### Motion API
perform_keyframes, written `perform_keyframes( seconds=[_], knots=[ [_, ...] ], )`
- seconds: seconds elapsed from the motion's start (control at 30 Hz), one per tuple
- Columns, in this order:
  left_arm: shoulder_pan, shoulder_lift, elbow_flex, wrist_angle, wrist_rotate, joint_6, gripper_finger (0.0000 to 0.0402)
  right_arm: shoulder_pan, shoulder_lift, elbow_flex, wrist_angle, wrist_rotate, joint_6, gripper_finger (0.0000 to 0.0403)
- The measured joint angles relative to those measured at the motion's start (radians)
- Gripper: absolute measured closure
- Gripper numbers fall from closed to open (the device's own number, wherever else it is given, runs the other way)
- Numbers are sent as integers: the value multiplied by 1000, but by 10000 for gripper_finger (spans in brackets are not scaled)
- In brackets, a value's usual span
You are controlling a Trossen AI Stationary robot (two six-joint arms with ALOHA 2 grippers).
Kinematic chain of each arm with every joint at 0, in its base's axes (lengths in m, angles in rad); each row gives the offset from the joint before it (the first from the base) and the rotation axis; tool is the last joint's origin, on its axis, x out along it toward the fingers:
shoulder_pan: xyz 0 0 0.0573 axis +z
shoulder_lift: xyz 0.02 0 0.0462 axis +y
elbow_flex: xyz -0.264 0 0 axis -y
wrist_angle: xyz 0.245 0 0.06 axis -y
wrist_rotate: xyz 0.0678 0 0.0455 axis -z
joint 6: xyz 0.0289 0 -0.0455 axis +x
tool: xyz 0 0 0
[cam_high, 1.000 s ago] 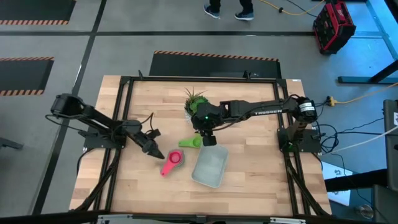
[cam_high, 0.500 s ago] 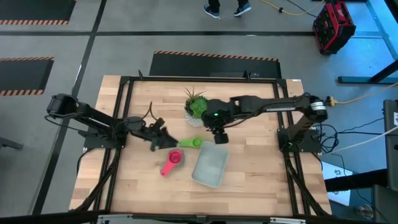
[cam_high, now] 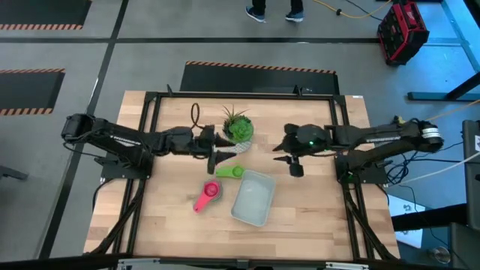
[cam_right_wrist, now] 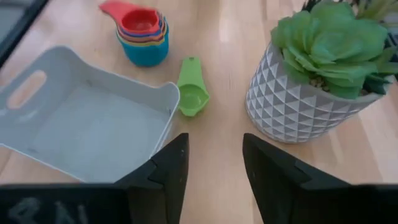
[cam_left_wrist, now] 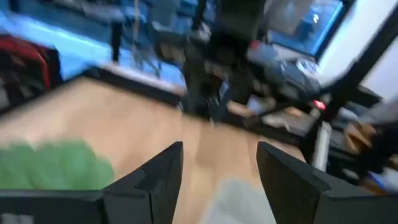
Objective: Nest measuring cups in basket
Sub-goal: Stack the green measuring cup on top of the pink measuring cup
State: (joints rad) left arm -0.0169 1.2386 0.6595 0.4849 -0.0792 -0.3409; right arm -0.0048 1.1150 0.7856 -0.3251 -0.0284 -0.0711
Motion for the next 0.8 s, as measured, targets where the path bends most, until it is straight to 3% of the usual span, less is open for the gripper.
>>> perform_keyframes(
  seconds=[0.3, 0.4, 0.63, 0.8],
  knots=[
    [64, 12, 116, -15, -109, 4, 204, 0, -106, -217, 219, 0, 45, 247],
    [74, 12, 185, -167, -63, 5, 204, 0, -108, -242, 227, 0, 45, 247],
    [45, 23, 377, -739, -25, -35, 204, 0, -108, -248, 233, 1, 42, 247],
    [-3, 68, 425, -891, 52, -50, 204, 0, -108, -248, 233, 1, 43, 247]
  ],
)
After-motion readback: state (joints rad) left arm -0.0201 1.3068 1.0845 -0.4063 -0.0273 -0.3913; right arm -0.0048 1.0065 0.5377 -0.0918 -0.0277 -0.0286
